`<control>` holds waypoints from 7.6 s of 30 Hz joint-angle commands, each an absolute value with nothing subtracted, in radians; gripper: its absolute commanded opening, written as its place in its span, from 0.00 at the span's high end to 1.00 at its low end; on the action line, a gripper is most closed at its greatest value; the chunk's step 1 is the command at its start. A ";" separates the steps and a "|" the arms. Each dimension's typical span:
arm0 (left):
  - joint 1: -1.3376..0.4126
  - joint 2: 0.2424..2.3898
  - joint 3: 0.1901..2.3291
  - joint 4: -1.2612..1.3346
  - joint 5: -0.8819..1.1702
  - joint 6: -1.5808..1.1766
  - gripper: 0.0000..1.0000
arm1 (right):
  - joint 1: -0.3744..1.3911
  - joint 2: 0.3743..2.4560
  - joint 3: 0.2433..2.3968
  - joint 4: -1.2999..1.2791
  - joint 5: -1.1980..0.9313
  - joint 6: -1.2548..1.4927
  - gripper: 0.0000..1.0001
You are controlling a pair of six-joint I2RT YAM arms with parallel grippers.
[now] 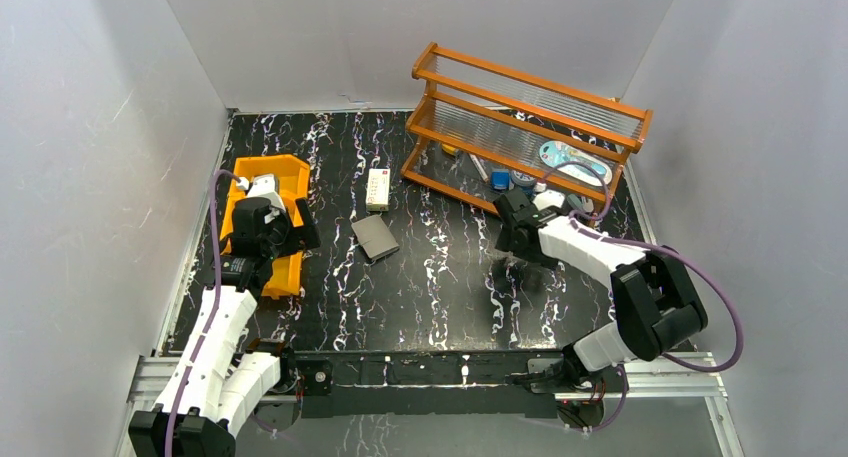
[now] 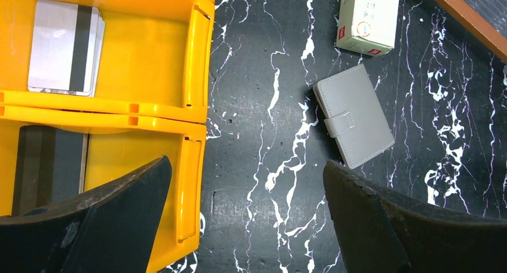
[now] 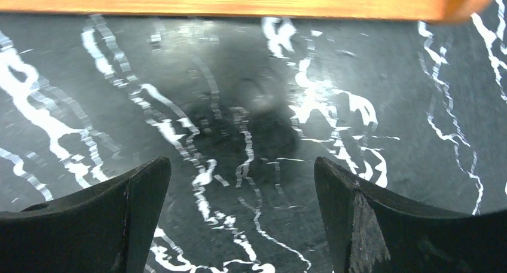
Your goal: Take the credit cards out of the card holder
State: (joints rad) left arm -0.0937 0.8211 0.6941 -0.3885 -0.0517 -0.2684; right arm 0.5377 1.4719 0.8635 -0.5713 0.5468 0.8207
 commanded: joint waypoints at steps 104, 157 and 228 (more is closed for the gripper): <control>-0.121 1.839 1.384 -0.503 0.539 -0.063 0.23 | 0.063 1.452 0.782 -0.241 -0.457 0.536 0.05; -0.356 1.891 1.391 -0.408 0.201 -0.098 0.09 | 0.067 1.415 0.730 -0.252 -0.432 0.540 0.04; -0.758 1.727 1.446 -0.289 0.249 -0.144 0.12 | 0.056 1.208 0.723 -0.282 -0.415 0.548 0.04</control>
